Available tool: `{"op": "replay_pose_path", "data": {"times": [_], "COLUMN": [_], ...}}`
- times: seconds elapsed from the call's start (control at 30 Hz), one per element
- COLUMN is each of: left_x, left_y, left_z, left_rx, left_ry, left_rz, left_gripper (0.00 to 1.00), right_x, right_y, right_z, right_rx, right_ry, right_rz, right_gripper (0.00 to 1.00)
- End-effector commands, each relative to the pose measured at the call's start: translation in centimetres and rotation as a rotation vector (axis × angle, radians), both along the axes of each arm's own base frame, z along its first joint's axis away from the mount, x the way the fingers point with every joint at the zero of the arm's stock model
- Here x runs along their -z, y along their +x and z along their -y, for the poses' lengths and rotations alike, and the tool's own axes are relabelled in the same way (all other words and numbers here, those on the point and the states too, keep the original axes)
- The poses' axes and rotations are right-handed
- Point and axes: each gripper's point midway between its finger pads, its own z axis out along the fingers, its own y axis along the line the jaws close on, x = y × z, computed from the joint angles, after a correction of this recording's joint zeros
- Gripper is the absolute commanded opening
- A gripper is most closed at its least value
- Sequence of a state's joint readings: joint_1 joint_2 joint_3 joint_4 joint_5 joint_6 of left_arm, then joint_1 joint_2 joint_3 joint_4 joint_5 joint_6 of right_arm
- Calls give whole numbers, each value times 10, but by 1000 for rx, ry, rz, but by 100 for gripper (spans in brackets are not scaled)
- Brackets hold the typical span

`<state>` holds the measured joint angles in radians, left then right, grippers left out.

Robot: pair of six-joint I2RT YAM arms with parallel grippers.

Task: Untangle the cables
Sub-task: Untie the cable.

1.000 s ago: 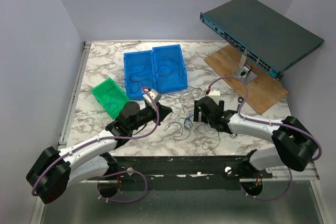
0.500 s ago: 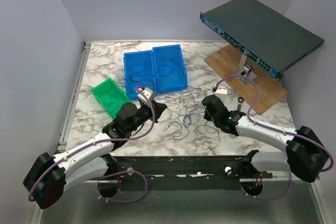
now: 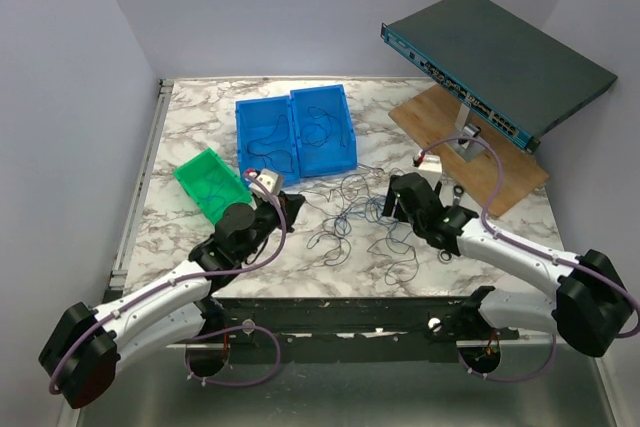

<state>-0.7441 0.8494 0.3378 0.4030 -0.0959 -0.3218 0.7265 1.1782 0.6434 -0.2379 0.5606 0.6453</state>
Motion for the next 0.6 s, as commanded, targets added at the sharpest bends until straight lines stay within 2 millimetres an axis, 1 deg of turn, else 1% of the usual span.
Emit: {"op": "replay_pose_path", "data": {"times": [0.0,0.1,0.17,0.2,0.23,0.27,0.3,0.33,0.37,0.43,0.47,0.57], "left_x": [-1,-1,-2,-1,-1,0,1,0,2,4,6,14], "left_y": [4,3,3,4,4,5,6,7,8,12,14,21], "left_z": [-9,-10,-10,-10,-11,-12,-14,-16,-20,-32,-42,-85], "left_rx": [-53,-54,-54,-57,-61,-69,-79,-91,-110,-183,-237,-467], "left_ry": [-1,-3,-4,-2,2,6,12,15,19,23,29,22], "left_rz": [22,25,30,28,29,28,26,25,20,6,-4,-47], "left_gripper": [0,0,0,0,0,0,0,0,0,0,0,0], "right_x": [-3,13,23,29,35,38,42,44,43,33,27,3], "right_y": [8,8,11,13,14,15,15,15,16,19,22,27], "right_z": [-13,-28,-31,-31,-32,-35,-37,-36,-34,-25,-17,16], "right_rx": [-65,-140,-130,-120,-117,-125,-126,-117,-107,-63,-33,87], "right_ry": [29,49,42,39,43,52,60,64,63,57,54,66], "right_rz": [-32,-75,-105,-120,-136,-148,-164,-173,-169,-137,-117,-58], "right_gripper": [73,71,70,66,61,57,52,39,21,2,1,1]}}
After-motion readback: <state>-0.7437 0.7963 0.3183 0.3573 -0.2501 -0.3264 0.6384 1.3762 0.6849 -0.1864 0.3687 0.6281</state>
